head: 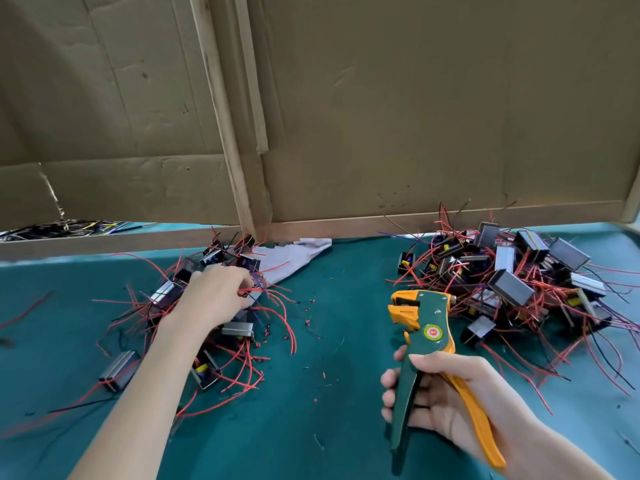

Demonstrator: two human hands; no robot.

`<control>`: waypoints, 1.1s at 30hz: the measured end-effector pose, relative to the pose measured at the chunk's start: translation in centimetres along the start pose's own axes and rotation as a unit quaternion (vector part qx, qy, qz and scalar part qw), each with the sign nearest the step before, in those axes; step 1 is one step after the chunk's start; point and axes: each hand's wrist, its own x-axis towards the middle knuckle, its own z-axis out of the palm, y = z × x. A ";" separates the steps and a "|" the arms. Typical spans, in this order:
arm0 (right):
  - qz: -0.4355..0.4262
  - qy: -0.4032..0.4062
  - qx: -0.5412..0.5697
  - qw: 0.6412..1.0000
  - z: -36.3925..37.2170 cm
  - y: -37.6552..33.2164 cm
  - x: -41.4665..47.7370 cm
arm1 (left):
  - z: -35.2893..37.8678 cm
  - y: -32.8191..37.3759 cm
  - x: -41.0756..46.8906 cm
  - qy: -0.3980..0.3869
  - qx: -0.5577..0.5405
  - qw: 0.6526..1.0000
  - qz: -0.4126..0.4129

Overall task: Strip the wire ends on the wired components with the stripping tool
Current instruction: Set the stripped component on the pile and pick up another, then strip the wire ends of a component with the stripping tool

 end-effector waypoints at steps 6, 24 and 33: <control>-0.002 0.000 0.001 1.000 -0.2 0.0 0.2 | 0.2 -0.9 -0.2 0.102 -0.146 0.984 0.015; -0.107 0.016 0.009 0.994 -0.4 -0.4 -0.3 | 0.3 9.9 -3.6 -0.059 -0.601 0.765 0.225; -0.127 0.029 0.022 0.991 -0.4 -0.9 -0.4 | -0.5 8.5 -4.0 -0.181 -0.496 0.822 0.213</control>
